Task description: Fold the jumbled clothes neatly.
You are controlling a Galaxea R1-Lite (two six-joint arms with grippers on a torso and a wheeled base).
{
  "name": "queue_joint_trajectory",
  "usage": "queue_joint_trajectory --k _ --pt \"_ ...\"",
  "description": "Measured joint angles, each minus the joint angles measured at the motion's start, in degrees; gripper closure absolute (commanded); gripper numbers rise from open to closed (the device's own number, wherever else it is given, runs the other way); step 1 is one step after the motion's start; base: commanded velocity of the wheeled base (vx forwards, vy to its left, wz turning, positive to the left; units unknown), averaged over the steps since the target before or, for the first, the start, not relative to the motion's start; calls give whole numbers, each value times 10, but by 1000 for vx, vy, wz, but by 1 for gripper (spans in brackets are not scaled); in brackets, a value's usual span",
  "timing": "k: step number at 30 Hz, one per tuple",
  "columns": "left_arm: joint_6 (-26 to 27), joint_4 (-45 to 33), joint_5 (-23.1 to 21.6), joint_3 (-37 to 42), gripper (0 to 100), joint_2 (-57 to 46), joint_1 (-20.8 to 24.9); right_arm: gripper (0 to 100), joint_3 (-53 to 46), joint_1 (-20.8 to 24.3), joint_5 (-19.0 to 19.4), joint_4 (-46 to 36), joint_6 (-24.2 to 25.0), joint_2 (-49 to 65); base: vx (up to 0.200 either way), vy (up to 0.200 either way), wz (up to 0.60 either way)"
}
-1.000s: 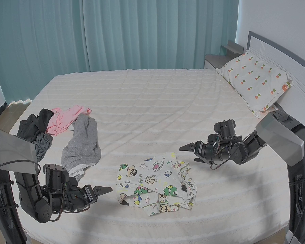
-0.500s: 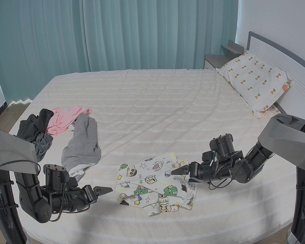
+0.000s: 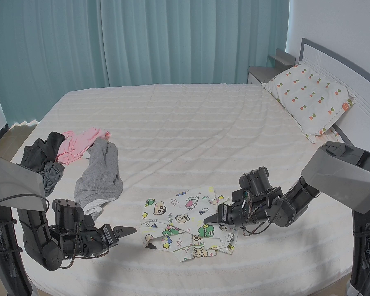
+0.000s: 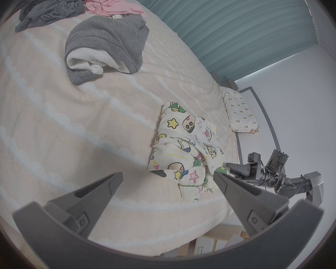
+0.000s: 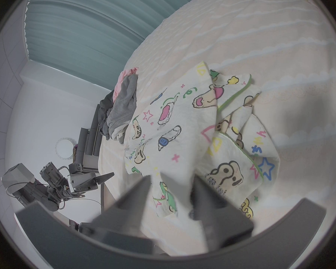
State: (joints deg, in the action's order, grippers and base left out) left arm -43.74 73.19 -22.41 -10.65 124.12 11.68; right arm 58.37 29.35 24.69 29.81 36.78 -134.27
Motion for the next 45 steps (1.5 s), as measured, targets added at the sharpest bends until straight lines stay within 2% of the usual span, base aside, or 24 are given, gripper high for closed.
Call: queue_joint_trajectory --k 7,9,14,19,30,33,35,38,45 --pt "0 0 0 0 0 0 0 100 -35 -6 7 -7 -2 29 0 0 0" --pt "0 0 0 0 0 0 0 100 -52 -10 23 -6 -4 46 0 0 0" --pt "0 0 0 0 0 0 0 100 -110 -35 105 17 -24 101 0 0 0" --pt "0 0 0 0 0 1 0 100 -131 -59 136 27 -42 128 0 0 0" --pt "1 0 0 0 0 1 0 100 -104 -71 132 -62 -67 122 0 0 0" --pt "1 0 0 0 0 1 0 100 -99 -77 132 -100 -91 129 0 0 0" --pt "1 0 0 0 0 1 0 100 -100 -74 131 -126 -123 139 0 0 0" --pt "2 0 0 0 0 1 0 100 -103 -66 116 -142 -159 146 0 0 0" --pt "2 0 0 0 0 1 0 100 -78 -54 39 -148 -169 115 0 0 0"
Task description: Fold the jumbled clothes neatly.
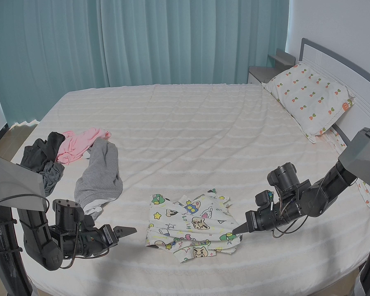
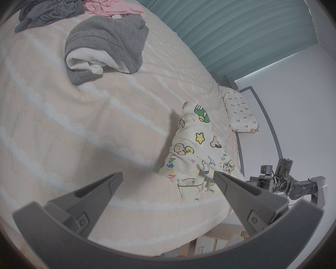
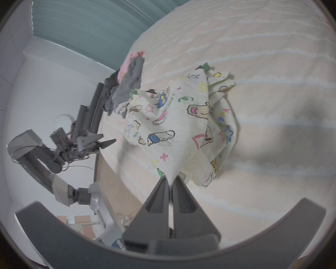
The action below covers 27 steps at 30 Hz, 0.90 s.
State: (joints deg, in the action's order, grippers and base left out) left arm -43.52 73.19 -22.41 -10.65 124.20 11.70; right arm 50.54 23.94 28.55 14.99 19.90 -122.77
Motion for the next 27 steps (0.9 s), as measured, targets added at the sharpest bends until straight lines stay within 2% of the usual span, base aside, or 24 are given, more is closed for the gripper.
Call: queue_joint_trajectory --k 7,14,15,20,27 --pt "0 0 0 0 0 0 0 100 36 6 -59 -4 -1 -28 0 0 0" --pt "0 0 0 -1 0 1 0 100 85 43 -131 -8 15 -54 0 0 0" --pt "0 0 0 -1 0 1 0 0 89 49 -139 -9 19 -58 0 0 0" --pt "0 0 0 -1 0 2 0 0 108 69 -194 -52 34 -73 0 0 0" --pt "0 0 0 -1 0 2 0 0 76 63 -275 -68 37 -53 0 0 0"
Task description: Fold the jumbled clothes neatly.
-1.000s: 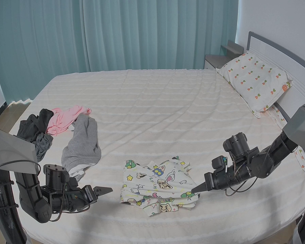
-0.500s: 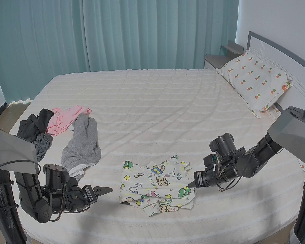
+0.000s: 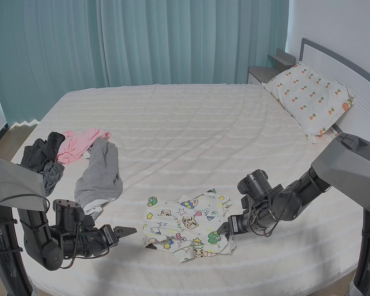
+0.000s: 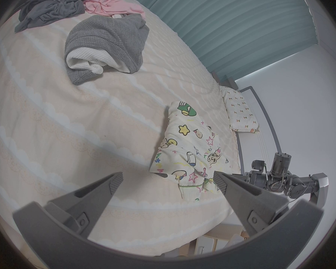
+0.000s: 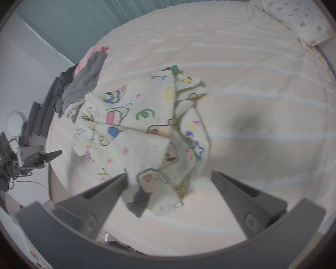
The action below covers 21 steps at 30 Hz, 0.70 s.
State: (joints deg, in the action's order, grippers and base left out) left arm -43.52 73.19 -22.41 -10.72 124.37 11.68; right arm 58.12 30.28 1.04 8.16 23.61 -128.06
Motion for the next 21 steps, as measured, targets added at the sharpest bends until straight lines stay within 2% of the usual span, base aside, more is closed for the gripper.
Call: queue_joint_trajectory --k 5,9,13,16,21 --pt "-5 5 1 0 0 0 0 0 -42 -16 1 88 19 30 0 0 0" --pt "-14 16 6 -1 0 1 1 0 -72 -20 13 234 48 49 0 0 0" --pt "-19 25 20 -1 0 4 6 0 -70 -13 20 307 67 46 0 0 0" --pt "-22 32 30 -1 0 8 10 0 -35 -6 24 318 73 29 0 0 0" --pt "-24 43 36 0 0 15 14 0 52 1 50 238 81 -17 0 0 0"
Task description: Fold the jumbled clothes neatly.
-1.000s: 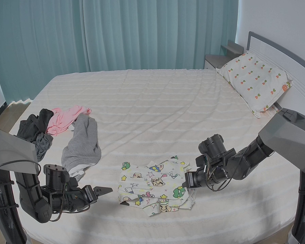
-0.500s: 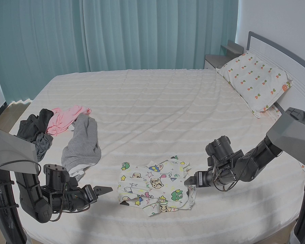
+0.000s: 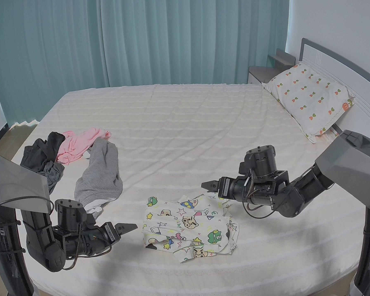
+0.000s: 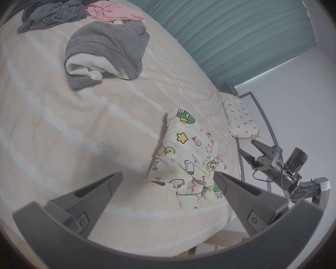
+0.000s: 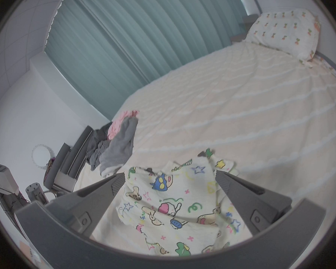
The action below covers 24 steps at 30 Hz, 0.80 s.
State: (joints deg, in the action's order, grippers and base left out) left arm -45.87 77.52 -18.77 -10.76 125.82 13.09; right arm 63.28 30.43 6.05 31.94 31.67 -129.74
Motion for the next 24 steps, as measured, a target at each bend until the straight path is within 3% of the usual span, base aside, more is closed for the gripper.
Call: queue_joint_trajectory --k 8,17,18,24 --pt "-1 8 6 0 0 8 3 0 158 -14 69 -192 20 -76 0 0 0" --pt "-1 10 8 1 0 12 4 0 235 -27 84 -222 19 -144 0 0 0" --pt "-1 10 8 1 0 12 4 100 238 -27 83 -222 19 -148 0 0 0" --pt "-1 10 8 1 0 12 4 100 263 -23 60 -222 20 -171 0 0 0"
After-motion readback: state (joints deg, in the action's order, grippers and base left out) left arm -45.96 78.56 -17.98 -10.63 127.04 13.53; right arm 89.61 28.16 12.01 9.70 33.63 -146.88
